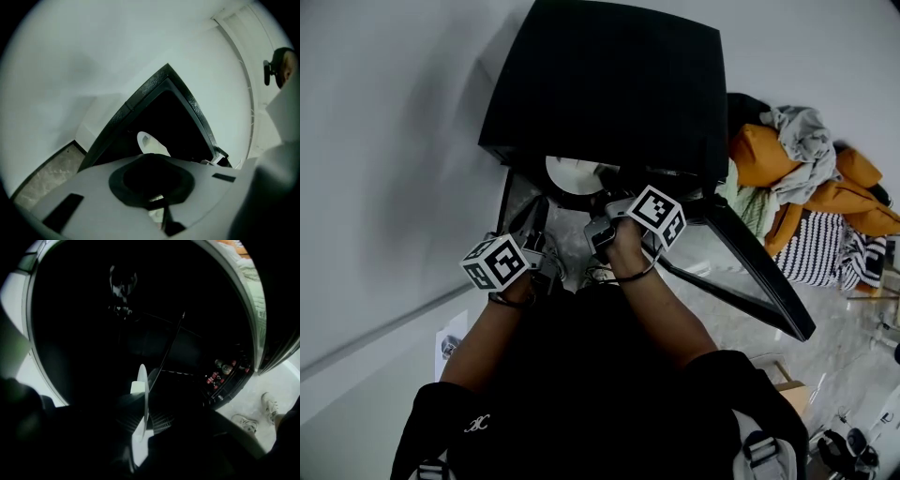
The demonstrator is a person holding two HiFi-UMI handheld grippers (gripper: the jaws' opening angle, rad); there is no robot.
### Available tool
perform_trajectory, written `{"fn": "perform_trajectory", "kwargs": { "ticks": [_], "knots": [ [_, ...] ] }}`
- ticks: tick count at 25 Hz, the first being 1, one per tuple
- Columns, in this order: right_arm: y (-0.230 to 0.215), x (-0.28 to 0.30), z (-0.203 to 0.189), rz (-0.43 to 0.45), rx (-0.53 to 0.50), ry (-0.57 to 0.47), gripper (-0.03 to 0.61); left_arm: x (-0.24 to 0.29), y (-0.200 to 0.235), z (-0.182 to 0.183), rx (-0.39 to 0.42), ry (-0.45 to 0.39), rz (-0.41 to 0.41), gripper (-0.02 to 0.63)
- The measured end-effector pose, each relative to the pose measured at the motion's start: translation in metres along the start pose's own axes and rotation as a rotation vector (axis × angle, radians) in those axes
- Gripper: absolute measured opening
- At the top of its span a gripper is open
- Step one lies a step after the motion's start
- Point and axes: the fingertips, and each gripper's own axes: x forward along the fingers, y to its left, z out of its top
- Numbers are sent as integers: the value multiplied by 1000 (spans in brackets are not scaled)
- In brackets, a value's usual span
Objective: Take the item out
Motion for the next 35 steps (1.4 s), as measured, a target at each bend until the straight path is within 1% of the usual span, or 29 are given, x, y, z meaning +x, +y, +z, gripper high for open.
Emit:
{"fn": "perform_trajectory", "kwargs": {
  "ticks": [5, 7, 9, 11, 14, 16, 20, 23, 25, 28, 31, 35],
  "knots": [
    [4, -7, 0, 0, -8, -18, 26, -7, 19, 30, 154, -38, 110, 8],
    [7, -11, -2, -2, -8, -27, 26, -12, 24, 45, 250, -60, 153, 8],
    [5, -15, -7, -4, -1, -41, 26, -18, 31, 55, 349, -79, 174, 8],
    [-1, -20, -12, -7, 3, -67, 26, -20, 39, 58, 388, -86, 161, 8],
    [-9, -26, -14, -15, 38, -109, 26, -14, 49, 65, 399, -77, 133, 8],
    [-9, -34, -18, -15, 60, -133, 26, -13, 47, 68, 414, -65, 107, 8],
    [-1, -59, -28, 13, 88, -202, 26, -15, 27, 69, 433, -34, -7, 8],
    [3, -83, -36, 14, 119, -272, 26, -18, 15, 63, 472, 2, -80, 8],
    [4, -97, -42, 13, 122, -313, 26, -16, 10, 58, 483, 31, -128, 8],
    [5, -115, -53, 8, 116, -365, 26, -12, 5, 43, 481, 88, -206, 8],
    [8, -142, -67, 6, 122, -429, 26, -18, -7, 25, 501, 141, -278, 8],
    [1, -169, -81, 8, 140, -490, 26, -25, -20, 2, 525, 182, -342, 8]
  ]
}}
